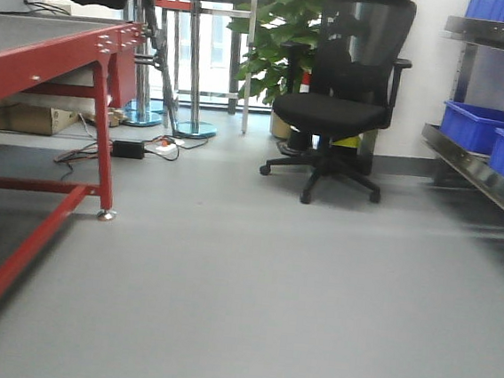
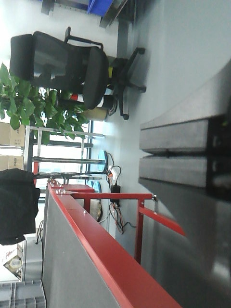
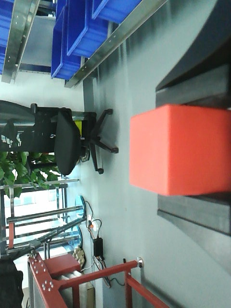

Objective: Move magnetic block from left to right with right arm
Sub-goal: 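Drive the base past the red-framed table holding the cube, then turn the base toward the office chair and plant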

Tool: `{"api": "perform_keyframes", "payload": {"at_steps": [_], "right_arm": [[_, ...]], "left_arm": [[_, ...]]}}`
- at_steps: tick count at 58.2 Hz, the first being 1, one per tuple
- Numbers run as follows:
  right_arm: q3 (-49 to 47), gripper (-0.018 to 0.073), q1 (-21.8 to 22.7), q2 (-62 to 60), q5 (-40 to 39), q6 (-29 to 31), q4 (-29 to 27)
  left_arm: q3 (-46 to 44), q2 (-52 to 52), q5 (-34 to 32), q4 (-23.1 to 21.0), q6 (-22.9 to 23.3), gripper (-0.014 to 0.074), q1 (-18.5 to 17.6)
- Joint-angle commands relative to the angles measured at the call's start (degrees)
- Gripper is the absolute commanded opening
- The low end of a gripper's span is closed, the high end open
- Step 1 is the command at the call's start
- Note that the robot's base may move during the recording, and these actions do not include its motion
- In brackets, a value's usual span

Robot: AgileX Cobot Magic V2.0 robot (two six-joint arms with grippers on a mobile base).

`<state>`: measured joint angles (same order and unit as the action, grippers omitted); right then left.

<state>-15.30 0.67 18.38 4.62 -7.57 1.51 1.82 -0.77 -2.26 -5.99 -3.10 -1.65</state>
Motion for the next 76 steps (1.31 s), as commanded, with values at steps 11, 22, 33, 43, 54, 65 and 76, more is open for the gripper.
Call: {"api": "perform_keyframes", "payload": {"at_steps": [11,22,33,43,54,65,76], "right_arm": [[-1.62,0.0252,0.29,0.31,-4.92,0.27,0.52],[-1.62,0.0252,0.29,0.31,-4.92,0.27,0.52],[-1.62,0.0252,0.29,0.31,-4.92,0.27,0.52],[-1.62,0.0252,0.29,0.31,-4.92,0.27,0.52],[-1.62,0.0252,0.29,0.31,-4.92,0.27,0.52],[-1.62,0.0252,-0.22,0.31,-4.62,0.27,0.52],[-1.62,0.0252,-0.22,0.31,-4.62,0.27,0.52]], "left_arm": [[0.44,-0.71,-4.95,-0.27,0.12,-0.0126,0.03],[0.44,-0.71,-4.95,-0.27,0.12,-0.0126,0.03],[0.44,-0.71,-4.95,-0.27,0.12,-0.0126,0.03],[0.44,-0.71,-4.95,-0.27,0.12,-0.0126,0.03],[0.44,-0.61,-4.95,-0.27,0.12,-0.0126,0.03],[0.44,-0.49,-4.95,-0.27,0.12,-0.0126,0.03],[0.44,-0.49,-4.95,-0.27,0.12,-0.0126,0.03]]}}
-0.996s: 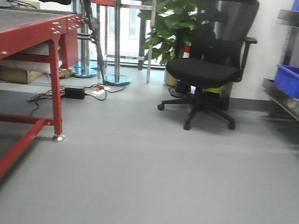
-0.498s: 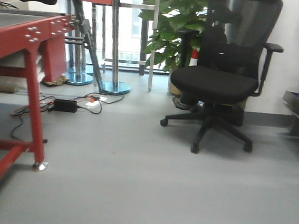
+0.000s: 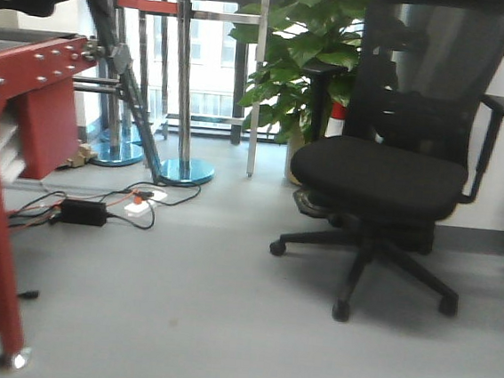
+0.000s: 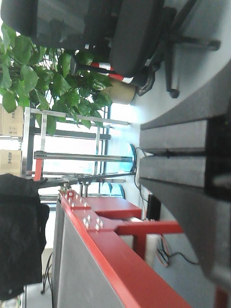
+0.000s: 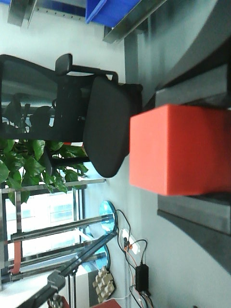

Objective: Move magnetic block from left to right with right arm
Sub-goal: 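Turn the base toward the office chair and plant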

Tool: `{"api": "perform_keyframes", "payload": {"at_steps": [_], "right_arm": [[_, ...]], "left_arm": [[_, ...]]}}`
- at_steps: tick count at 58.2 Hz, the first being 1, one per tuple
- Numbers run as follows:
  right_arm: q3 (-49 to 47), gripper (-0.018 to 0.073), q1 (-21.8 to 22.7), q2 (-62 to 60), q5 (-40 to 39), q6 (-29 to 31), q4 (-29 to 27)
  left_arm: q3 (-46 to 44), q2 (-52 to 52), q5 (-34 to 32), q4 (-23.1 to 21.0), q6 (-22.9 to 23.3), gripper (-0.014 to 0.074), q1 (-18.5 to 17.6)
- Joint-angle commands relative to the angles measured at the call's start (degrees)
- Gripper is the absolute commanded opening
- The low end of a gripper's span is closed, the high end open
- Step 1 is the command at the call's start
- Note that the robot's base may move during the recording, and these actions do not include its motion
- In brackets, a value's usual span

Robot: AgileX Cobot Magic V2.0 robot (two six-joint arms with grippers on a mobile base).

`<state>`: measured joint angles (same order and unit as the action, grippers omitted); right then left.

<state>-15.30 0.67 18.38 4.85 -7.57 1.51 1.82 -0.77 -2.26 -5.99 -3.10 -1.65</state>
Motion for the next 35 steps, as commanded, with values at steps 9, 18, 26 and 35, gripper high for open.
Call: {"api": "perform_keyframes", "payload": {"at_steps": [9,18,26,35], "right_arm": [[-1.62,0.0252,-0.22,0.31,-4.85,0.27,0.52],[-1.62,0.0252,-0.22,0.31,-4.85,0.27,0.52],[-1.62,0.0252,-0.22,0.31,-4.85,0.27,0.52],[-1.62,0.0252,-0.22,0.31,-4.85,0.27,0.52]], "left_arm": [[0.44,-0.49,-4.95,-0.27,0.12,-0.0126,0.03],[0.44,-0.49,-4.95,-0.27,0.12,-0.0126,0.03],[0.44,-0.49,-4.95,-0.27,0.12,-0.0126,0.03],[0.44,-0.49,-4.95,-0.27,0.12,-0.0126,0.03]]}}
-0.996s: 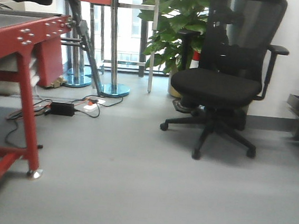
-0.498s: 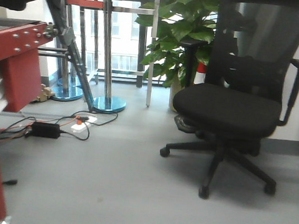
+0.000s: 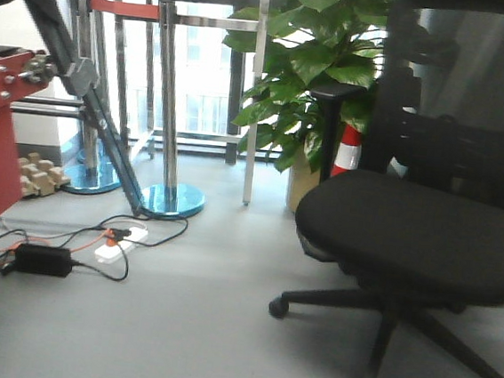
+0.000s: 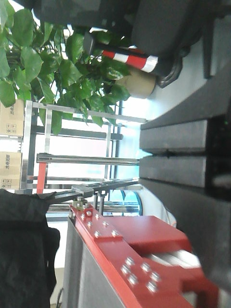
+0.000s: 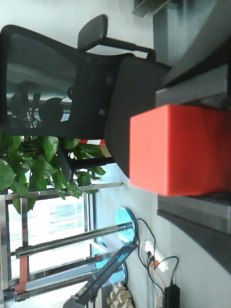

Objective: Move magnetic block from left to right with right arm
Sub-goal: 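Turn the base toward the office chair and plant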

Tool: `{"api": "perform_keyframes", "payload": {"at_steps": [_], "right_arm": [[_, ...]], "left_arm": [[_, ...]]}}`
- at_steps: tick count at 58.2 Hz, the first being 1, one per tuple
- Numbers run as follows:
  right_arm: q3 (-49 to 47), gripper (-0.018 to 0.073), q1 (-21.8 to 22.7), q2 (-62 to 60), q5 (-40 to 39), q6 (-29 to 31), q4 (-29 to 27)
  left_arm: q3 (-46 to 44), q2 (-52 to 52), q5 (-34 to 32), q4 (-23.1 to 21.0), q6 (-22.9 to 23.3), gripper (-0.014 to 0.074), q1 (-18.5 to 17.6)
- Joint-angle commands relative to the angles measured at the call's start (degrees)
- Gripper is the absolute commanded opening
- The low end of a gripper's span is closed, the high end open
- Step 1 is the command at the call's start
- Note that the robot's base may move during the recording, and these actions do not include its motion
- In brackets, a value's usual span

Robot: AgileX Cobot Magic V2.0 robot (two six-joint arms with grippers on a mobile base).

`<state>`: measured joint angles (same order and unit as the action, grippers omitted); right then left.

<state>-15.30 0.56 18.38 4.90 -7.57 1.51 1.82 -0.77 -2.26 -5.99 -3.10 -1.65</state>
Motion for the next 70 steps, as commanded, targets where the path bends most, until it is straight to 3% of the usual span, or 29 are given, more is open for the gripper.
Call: {"api": "perform_keyframes", "payload": {"at_steps": [1,70], "right_arm": [[-1.62,0.0252,-0.1,0.31,-4.9,0.27,0.52],[-1.62,0.0252,-0.1,0.31,-4.9,0.27,0.52]], "left_arm": [[0.44,-0.49,-4.95,-0.27,0.12,-0.0126,0.03],[0.44,-0.49,-4.95,-0.27,0.12,-0.0126,0.03]]}}
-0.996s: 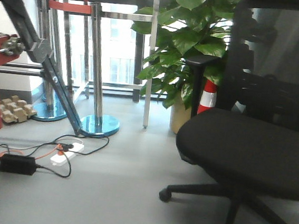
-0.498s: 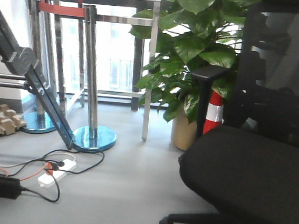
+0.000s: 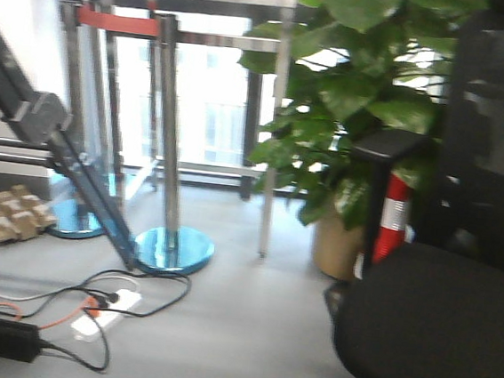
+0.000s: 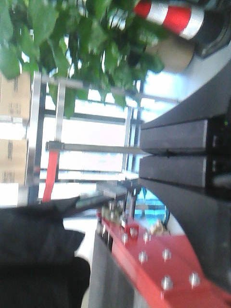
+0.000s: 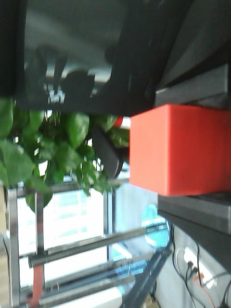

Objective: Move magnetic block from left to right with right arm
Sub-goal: 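Turn the base toward the office chair and plant, then drive the base to the carpet near the cardboard boxes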

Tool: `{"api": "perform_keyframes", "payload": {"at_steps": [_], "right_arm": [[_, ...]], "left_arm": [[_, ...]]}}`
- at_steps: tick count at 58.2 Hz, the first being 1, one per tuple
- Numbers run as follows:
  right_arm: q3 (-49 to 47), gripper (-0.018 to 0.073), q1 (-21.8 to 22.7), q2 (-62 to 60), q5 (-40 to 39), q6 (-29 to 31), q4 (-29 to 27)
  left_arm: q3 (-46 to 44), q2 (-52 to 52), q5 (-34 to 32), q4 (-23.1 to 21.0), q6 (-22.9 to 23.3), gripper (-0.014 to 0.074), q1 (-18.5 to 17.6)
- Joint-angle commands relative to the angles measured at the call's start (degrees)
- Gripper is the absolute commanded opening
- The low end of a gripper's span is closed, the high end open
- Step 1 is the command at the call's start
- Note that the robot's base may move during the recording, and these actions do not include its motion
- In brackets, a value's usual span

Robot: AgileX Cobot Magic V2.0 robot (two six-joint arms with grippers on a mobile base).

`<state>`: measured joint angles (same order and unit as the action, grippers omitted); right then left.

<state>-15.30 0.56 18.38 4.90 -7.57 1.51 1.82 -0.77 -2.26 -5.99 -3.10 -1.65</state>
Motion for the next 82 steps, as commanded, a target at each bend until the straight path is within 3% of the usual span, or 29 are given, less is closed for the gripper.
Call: {"api": "perform_keyframes", "payload": {"at_steps": [1,82], "right_arm": [[-1.62,0.0252,-0.1,0.31,-4.9,0.27,0.52],[-1.62,0.0252,-0.1,0.31,-4.9,0.27,0.52]], "left_arm": [[0.44,-0.49,-4.95,-0.27,0.12,-0.0126,0.03],[0.44,-0.49,-4.95,-0.27,0.12,-0.0126,0.03]]}}
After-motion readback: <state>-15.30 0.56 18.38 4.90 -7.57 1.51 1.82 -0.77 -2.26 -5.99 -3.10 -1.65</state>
